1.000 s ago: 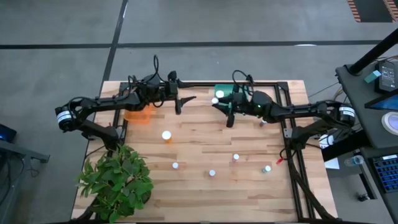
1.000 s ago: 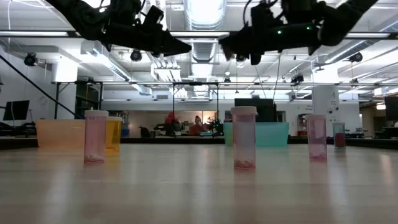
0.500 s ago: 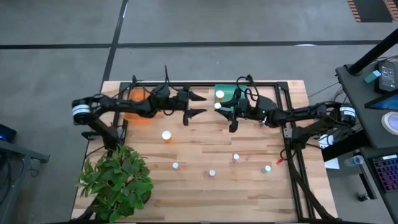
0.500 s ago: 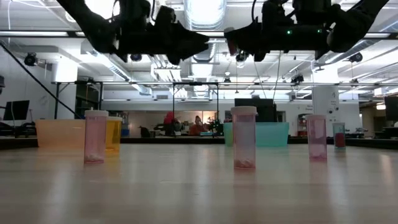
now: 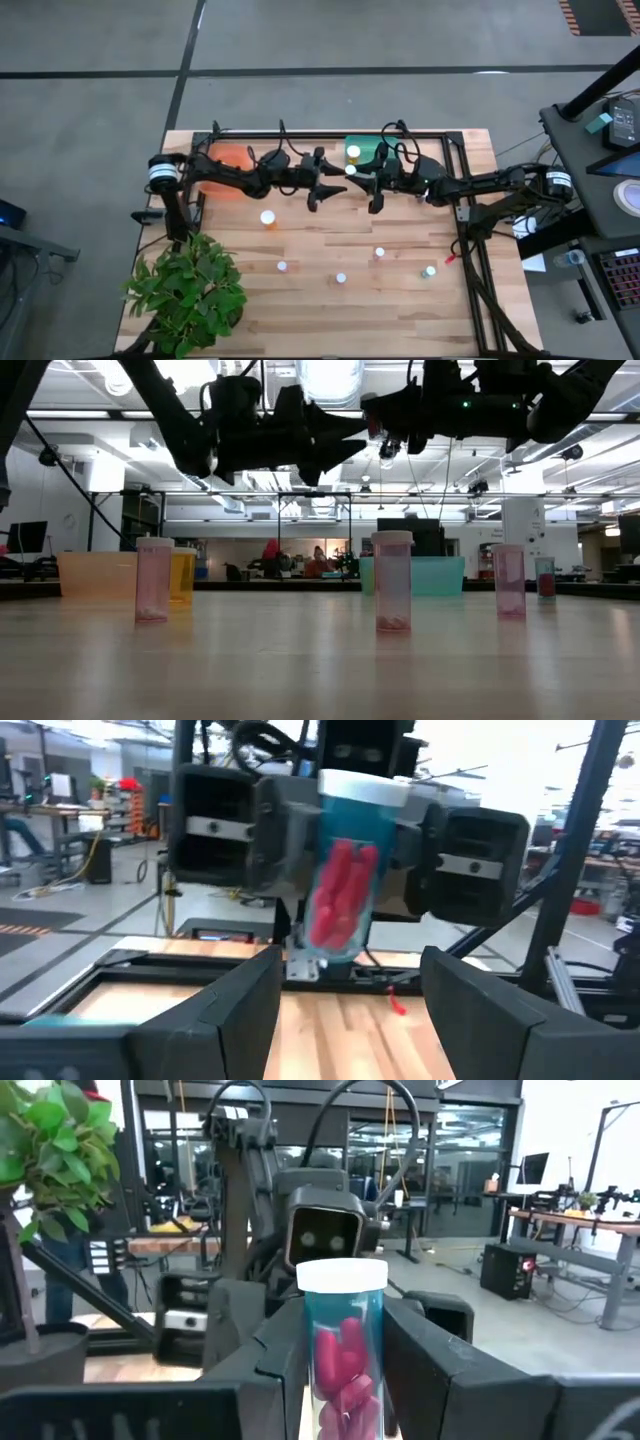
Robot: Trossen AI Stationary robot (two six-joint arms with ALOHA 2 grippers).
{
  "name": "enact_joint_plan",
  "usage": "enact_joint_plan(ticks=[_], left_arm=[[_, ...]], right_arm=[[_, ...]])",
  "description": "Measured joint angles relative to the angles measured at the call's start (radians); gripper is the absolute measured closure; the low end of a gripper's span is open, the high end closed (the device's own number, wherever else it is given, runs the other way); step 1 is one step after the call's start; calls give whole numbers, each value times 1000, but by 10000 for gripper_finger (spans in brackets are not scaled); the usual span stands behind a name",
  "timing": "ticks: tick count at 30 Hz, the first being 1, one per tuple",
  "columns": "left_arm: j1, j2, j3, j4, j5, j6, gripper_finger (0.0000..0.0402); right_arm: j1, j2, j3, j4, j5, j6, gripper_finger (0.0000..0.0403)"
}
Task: Pick and place medicine bottles into bin by pill shape (circle, oval)
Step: Put the blue capsule bottle into the green bin
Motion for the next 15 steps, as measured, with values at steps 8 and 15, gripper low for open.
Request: enact_joint_plan(ticks=[8,15], left_arm=[[-20,38,64,15,6,1,182],[-20,68,101,14,12,5,182]], right_arm=[[2,0,0,6,-1,18,303],[2,0,0,28,0,45,303]])
